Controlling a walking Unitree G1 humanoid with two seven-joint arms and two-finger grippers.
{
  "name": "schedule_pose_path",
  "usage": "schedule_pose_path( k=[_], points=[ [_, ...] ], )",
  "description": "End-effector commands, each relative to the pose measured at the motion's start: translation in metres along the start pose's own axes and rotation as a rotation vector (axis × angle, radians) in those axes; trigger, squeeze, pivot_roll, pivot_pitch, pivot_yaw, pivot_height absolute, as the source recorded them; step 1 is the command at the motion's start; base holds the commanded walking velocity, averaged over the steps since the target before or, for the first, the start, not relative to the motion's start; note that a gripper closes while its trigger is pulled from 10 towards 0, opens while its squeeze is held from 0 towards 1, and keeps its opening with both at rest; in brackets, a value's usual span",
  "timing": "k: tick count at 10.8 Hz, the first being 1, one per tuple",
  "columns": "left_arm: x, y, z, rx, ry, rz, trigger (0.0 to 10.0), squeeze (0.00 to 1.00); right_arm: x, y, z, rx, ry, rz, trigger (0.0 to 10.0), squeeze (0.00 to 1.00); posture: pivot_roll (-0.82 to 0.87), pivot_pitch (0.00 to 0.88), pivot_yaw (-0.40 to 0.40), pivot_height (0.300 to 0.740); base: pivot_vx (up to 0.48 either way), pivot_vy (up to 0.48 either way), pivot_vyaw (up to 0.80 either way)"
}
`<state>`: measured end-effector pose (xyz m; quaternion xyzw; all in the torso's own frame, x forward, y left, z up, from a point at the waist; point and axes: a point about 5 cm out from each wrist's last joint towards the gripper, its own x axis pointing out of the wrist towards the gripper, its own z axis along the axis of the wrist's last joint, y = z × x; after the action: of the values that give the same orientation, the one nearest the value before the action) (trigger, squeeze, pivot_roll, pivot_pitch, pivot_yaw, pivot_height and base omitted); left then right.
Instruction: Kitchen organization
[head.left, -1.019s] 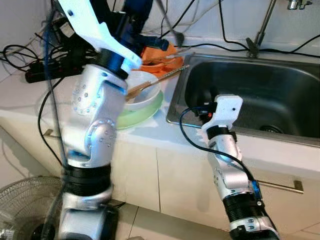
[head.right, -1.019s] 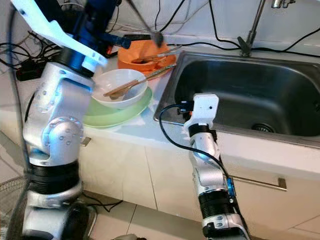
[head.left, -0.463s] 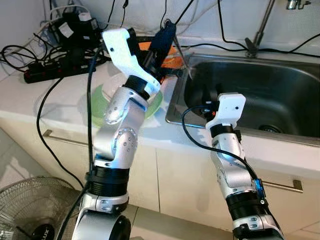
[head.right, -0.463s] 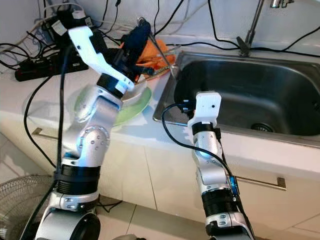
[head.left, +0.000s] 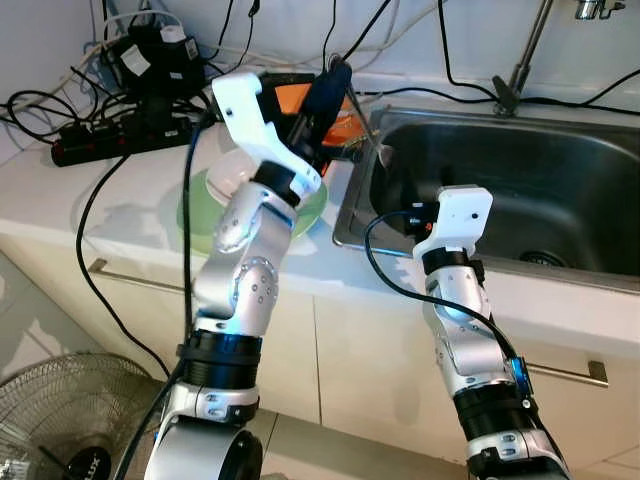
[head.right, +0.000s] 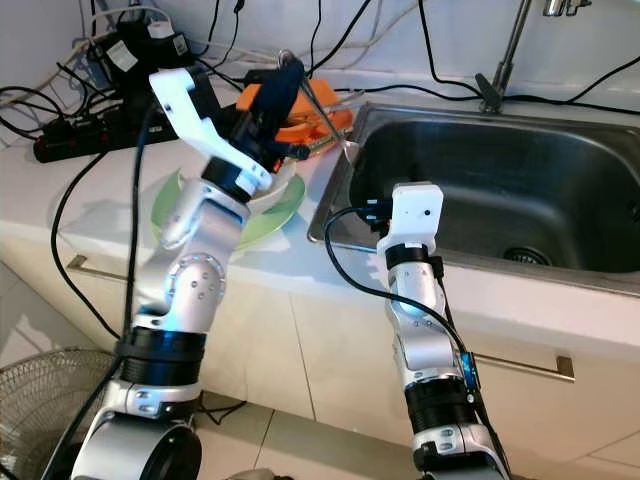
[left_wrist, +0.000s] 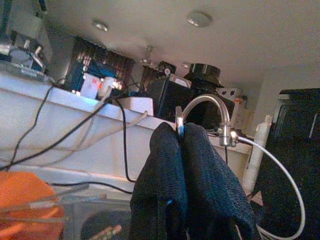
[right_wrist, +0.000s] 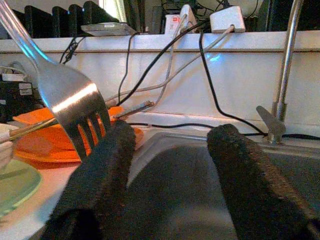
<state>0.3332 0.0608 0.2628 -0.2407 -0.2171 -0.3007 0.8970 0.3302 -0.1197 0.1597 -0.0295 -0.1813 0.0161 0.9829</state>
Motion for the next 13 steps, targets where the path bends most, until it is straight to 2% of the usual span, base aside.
schedule_pose_path(
  k=[1,2,3,4,7,10,13],
  points=[
    [0.006,-0.009,0.001,-0.028,-0.029,-0.031,10.0,0.0,0.002,-0.002,0.005,-0.008,-0.027,-0.006,10.0,0.99,0.03,0.0,0.093,0.74,0.0,0.0,0.0],
    [0.007,-0.011,0.0,-0.025,-0.029,-0.041,10.0,0.0,0.003,-0.007,0.006,-0.03,-0.036,-0.016,10.0,0.99,0.03,0.0,0.095,0.74,0.0,0.0,0.0],
    [0.008,-0.011,-0.001,-0.027,-0.029,-0.043,10.0,0.0,0.004,-0.01,0.01,-0.076,-0.059,-0.001,10.0,0.38,0.02,0.0,0.097,0.74,0.0,0.0,0.0],
    [0.01,-0.01,-0.005,-0.034,-0.027,-0.045,10.0,0.0,0.006,-0.012,0.019,-0.122,-0.099,0.029,10.0,0.0,0.01,0.0,0.096,0.74,0.0,0.0,0.0],
    [0.014,-0.015,-0.013,-0.051,-0.02,-0.067,10.0,0.0,0.001,-0.007,0.027,-0.122,-0.127,0.113,10.0,0.0,0.0,0.0,0.097,0.74,0.0,0.0,0.0],
    [0.019,-0.018,-0.016,-0.054,-0.021,-0.087,10.0,0.0,-0.007,-0.002,0.033,-0.067,-0.122,0.256,10.0,0.0,-0.01,0.0,0.104,0.74,0.0,0.0,0.0],
    [0.02,-0.019,-0.017,-0.051,-0.016,-0.101,10.0,0.0,-0.01,0.004,0.035,-0.043,-0.112,0.321,10.0,0.0,0.0,0.0,0.109,0.74,0.0,0.0,0.0]
  ],
)
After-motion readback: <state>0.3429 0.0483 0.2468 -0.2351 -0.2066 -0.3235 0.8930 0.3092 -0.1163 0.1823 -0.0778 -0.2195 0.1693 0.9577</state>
